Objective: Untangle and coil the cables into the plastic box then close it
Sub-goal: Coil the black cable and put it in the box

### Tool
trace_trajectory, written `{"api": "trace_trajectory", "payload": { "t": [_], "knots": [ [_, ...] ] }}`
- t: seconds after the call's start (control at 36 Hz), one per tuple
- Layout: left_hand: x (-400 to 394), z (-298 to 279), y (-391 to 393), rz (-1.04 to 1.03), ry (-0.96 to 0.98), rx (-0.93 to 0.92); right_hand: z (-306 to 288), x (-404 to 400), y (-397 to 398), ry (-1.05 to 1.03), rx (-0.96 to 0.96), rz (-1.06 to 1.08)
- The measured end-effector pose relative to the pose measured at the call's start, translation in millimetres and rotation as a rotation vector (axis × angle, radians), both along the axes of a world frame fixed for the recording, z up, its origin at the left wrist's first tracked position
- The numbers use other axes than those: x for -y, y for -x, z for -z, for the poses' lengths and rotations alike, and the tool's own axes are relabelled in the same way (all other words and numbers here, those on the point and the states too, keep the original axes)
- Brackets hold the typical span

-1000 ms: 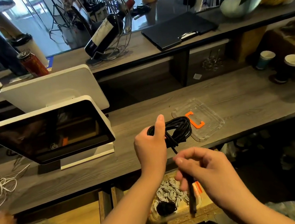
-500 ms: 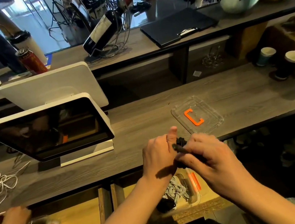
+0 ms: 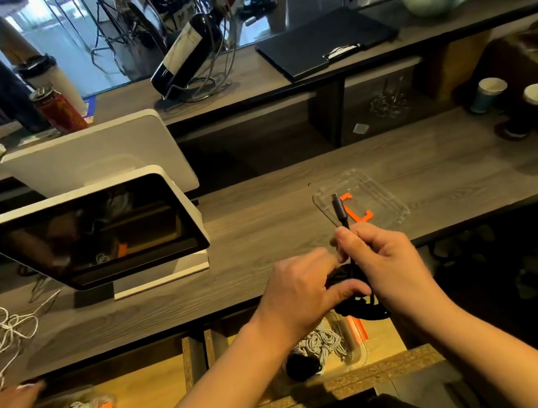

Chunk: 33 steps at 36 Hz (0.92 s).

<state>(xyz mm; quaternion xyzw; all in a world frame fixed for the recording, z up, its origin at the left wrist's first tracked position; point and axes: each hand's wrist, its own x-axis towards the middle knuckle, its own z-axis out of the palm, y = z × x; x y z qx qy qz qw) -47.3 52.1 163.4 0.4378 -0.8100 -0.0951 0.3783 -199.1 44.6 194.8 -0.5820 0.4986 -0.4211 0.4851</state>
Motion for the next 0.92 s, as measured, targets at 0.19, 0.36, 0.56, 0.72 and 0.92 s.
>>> {"api": "trace_trajectory", "payload": {
  "t": [0.19, 0.36, 0.56, 0.72, 0.92],
  "knots": [
    [-6.1, -12.6, -1.6, 0.130, -0.399, 0.032, 6.0, 4.5, 10.5, -0.064, -0.094, -0.042],
    [-22.1, -13.1, -2.7, 0.087, -0.570, -0.075, 8.3, 1.7, 15.2, -0.075, -0.193, 0.077],
    [-26.7, -10.7, -2.6, 0.010, -0.371, -0.031, 3.5, -7.0, 20.4, 0.048, -0.188, 0.070],
    [-22.1, -19.8, -8.2, -0.058, -0.106, -0.028, -3.7, -7.1, 26.2, 0.146, -0.289, -0.047],
    [-18.1, -22.1, -11.3, -0.049, 0.021, -0.007, -8.1, -2.4, 27.5, 0.167, -0.442, -0.190]
  ]
}}
